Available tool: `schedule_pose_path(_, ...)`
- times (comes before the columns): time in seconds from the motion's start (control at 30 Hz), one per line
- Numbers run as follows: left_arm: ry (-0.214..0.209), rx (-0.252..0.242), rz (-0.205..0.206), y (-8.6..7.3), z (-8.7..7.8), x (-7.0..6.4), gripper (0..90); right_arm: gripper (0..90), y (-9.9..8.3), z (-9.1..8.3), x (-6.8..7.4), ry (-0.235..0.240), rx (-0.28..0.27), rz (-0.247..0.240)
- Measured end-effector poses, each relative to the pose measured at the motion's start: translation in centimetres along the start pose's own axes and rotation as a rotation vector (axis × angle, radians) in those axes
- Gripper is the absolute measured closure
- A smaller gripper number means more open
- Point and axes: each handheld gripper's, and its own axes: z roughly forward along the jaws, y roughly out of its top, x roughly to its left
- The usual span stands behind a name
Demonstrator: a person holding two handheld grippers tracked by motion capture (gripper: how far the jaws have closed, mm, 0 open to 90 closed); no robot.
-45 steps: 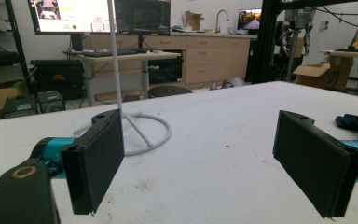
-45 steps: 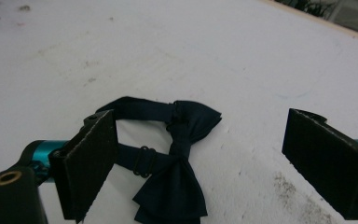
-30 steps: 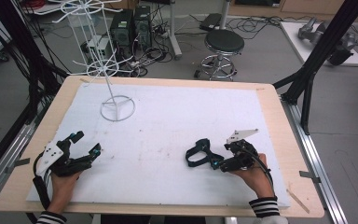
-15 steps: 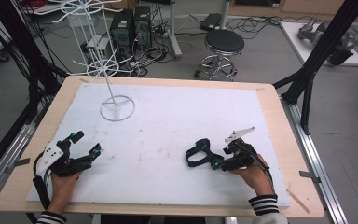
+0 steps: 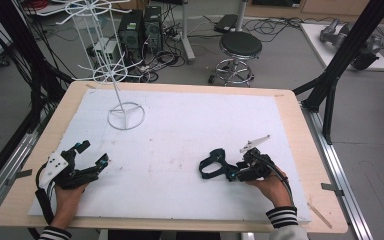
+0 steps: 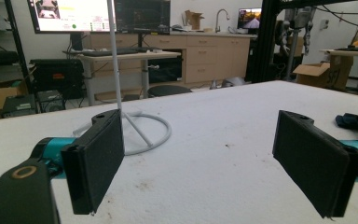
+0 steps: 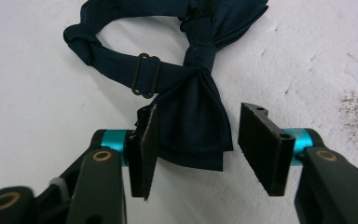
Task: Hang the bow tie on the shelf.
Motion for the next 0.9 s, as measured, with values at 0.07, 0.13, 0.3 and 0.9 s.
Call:
schedule_pose_path(0.07, 0.000, 0.000, 0.001, 0.00, -0.01, 0.00, 16.9, 51.9, 0.02, 0.13, -0.01, 0.006, 0.007, -0.001)
schedule_pose_path(0.13, 0.000, -0.001, 0.001, 0.00, 0.00, -0.01, 16.9, 54.2, 0.03, 0.26, -0.03, 0.010, 0.017, 0.002)
schedule_pose_path(0.3, 0.000, -0.001, 0.000, 0.00, 0.01, -0.03, 16.9, 63.5, 0.12, 0.27, 0.17, 0.005, 0.034, -0.010)
schedule_pose_path(0.9, 0.001, 0.002, -0.002, 0.00, 0.02, -0.01, 17.2, 82.8, 0.50, 0.25, 0.91, -0.003, 0.045, -0.058)
